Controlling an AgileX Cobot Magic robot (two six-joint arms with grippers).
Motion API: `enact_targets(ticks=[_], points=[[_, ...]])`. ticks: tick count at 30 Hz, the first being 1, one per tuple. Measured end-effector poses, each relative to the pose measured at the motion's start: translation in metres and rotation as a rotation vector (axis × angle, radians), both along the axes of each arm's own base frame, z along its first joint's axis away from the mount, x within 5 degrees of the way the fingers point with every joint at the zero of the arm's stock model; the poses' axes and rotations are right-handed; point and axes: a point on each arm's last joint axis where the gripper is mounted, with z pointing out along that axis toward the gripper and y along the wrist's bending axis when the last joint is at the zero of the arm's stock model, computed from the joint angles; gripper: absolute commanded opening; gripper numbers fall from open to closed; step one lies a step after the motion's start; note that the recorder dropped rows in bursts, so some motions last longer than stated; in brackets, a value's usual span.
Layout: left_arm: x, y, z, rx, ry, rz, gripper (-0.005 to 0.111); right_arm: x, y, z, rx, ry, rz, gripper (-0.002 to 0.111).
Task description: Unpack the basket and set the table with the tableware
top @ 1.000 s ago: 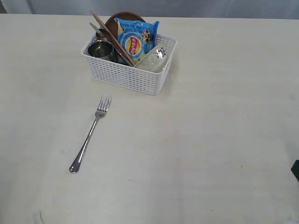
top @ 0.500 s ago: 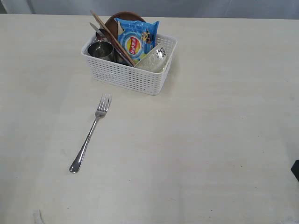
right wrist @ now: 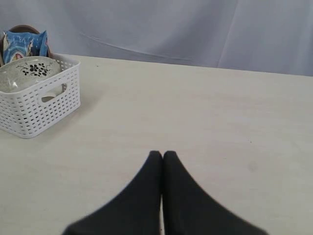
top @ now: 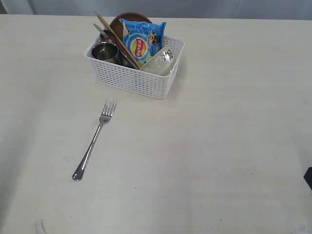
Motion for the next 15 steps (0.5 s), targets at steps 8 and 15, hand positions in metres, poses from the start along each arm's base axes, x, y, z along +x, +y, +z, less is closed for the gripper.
enact_targets(ticks=[8, 15], points=[[0.006, 0.0, -0.032, 0.014, 0.092, 0.006, 0.0, 0.0, 0.0, 0.0, 0.0, 0.0, 0.0, 0.0], [0.007, 0.001, -0.044, 0.039, 0.205, 0.022, 0.0, 0.0, 0.0, 0.0, 0.0, 0.0, 0.0, 0.0]])
